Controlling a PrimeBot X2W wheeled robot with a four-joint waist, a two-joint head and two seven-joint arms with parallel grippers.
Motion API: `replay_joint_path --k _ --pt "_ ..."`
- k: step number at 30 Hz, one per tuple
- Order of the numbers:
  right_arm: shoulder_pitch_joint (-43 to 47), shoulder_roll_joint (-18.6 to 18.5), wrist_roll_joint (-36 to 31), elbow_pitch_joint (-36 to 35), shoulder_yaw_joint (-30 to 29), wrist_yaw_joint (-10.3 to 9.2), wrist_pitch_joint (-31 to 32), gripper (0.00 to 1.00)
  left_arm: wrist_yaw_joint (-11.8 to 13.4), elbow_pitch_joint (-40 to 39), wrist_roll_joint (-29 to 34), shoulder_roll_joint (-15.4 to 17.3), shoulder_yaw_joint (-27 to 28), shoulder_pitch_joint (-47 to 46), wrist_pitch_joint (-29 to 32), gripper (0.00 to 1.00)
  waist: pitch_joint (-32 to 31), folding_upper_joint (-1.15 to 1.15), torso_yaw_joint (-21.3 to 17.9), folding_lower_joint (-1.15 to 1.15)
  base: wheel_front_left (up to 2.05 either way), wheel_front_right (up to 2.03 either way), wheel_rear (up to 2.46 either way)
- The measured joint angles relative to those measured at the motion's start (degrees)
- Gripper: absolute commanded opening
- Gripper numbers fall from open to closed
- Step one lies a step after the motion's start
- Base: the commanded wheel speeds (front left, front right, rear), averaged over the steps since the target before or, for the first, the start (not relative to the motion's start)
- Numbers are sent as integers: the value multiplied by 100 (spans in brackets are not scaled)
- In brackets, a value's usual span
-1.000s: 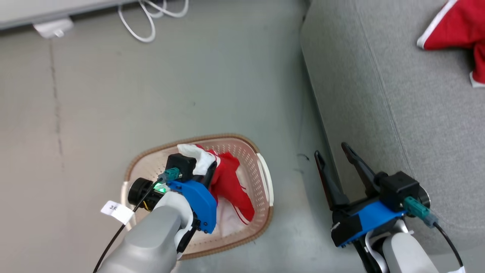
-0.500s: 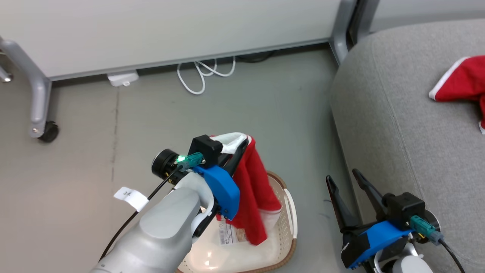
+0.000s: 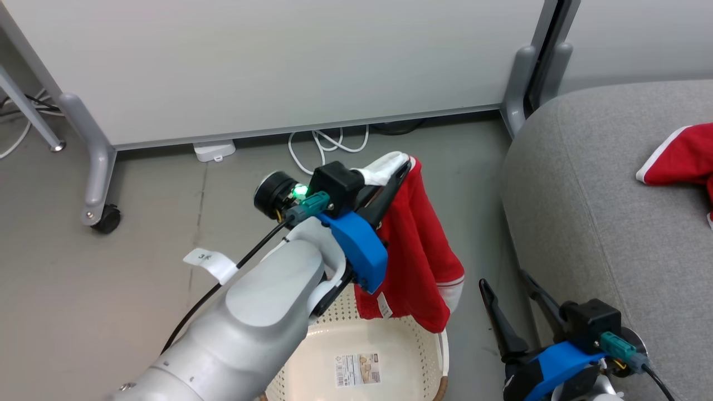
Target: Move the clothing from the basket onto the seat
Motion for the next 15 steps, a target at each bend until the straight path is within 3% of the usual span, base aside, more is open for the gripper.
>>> replay_joint_path --k 15 --pt "60 -1 88 -20 204 0 99 100 -2 -154 -392 -97 -579 -437 34 0 -227 0 -65 1 0 0 0"
